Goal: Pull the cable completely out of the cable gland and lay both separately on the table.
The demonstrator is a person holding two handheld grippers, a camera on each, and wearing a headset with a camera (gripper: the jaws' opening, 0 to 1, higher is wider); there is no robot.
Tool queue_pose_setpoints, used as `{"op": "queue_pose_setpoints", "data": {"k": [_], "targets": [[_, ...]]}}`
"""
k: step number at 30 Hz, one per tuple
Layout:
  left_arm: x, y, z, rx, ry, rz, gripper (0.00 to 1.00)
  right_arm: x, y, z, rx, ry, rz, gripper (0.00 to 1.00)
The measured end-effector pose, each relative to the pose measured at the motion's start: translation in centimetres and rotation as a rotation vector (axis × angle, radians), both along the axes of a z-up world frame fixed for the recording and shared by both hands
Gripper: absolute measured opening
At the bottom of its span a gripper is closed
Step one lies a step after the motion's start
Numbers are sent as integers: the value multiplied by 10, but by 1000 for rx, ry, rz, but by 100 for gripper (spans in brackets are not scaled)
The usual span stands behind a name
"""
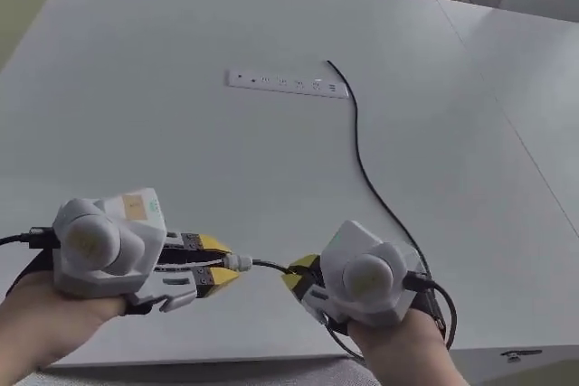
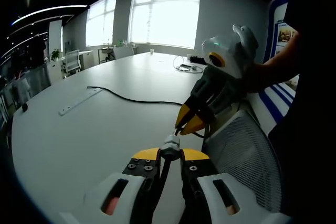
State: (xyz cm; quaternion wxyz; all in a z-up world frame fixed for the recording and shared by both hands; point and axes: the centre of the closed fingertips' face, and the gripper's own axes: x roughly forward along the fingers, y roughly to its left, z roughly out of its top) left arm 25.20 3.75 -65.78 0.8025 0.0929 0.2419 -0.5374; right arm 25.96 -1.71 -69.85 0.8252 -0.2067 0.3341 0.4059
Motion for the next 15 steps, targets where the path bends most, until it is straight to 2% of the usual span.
{"op": "queue_pose_setpoints", "data": {"k": [3,5,9,15], "targets": [[3,1,0,7,-4,-9,15,-1,5,8,-2,-20,14,13],[6,2,1,11,-8,-8,15,1,12,17,-26,-66,68,15],[16,6,4,5,-11,4,15,8,30,30,-55,-127,144,14],[25,7,5,4,-14,5,15,27,50,33,-144,-191,243,10]]}}
